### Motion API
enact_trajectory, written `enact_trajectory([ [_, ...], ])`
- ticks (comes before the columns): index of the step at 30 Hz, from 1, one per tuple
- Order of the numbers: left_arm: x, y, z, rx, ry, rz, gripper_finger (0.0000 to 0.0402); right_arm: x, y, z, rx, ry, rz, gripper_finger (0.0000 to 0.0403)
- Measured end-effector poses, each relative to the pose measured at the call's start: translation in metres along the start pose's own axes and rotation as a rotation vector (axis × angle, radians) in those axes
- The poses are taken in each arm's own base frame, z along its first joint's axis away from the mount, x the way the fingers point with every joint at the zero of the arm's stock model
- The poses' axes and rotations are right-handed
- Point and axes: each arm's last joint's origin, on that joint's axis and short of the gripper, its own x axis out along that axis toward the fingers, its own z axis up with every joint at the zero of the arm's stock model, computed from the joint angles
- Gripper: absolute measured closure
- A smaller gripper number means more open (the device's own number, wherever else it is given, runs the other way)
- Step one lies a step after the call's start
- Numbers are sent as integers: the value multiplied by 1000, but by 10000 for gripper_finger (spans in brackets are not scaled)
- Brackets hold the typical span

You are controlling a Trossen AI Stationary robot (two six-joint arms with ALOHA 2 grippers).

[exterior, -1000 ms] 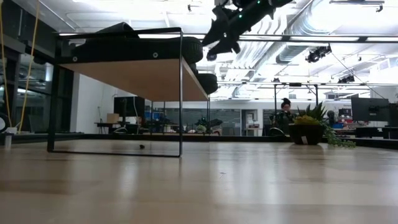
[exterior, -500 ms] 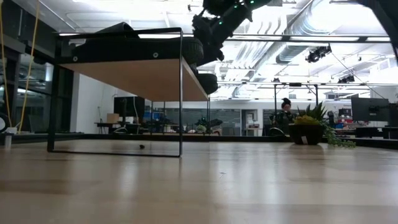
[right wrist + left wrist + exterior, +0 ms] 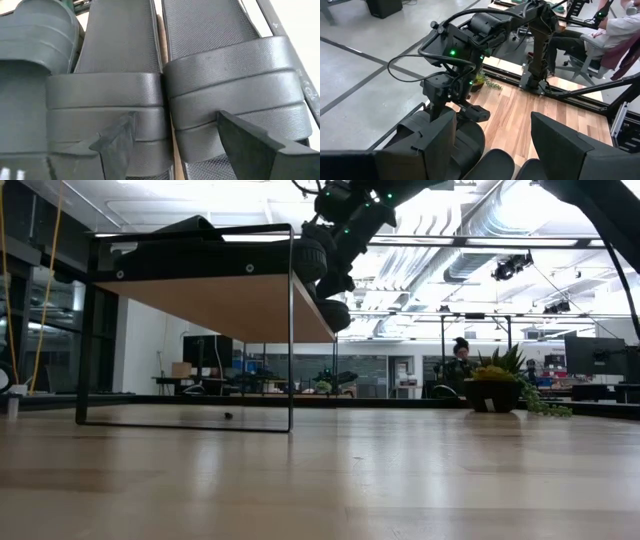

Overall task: Pick and place slides into the shelf
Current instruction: Put the slipper on the shelf, then return to Home Position

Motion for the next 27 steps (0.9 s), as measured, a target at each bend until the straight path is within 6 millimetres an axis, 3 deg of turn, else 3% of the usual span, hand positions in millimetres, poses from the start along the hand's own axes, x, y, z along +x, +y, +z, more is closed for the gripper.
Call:
enact_trajectory([
  [8,0,0,0,2,-1,3,163,-17,-9,16,68,-76,-30,137],
  [16,0,1,0,8,-3,19,163,-65,-14,47,116,-256,-4,137],
  [22,0,1,-2,47,19,22,163,-99,-2,66,136,-376,112,137],
  [27,-1,1,-4,66,44,24,163,-116,17,73,132,-456,247,137],
])
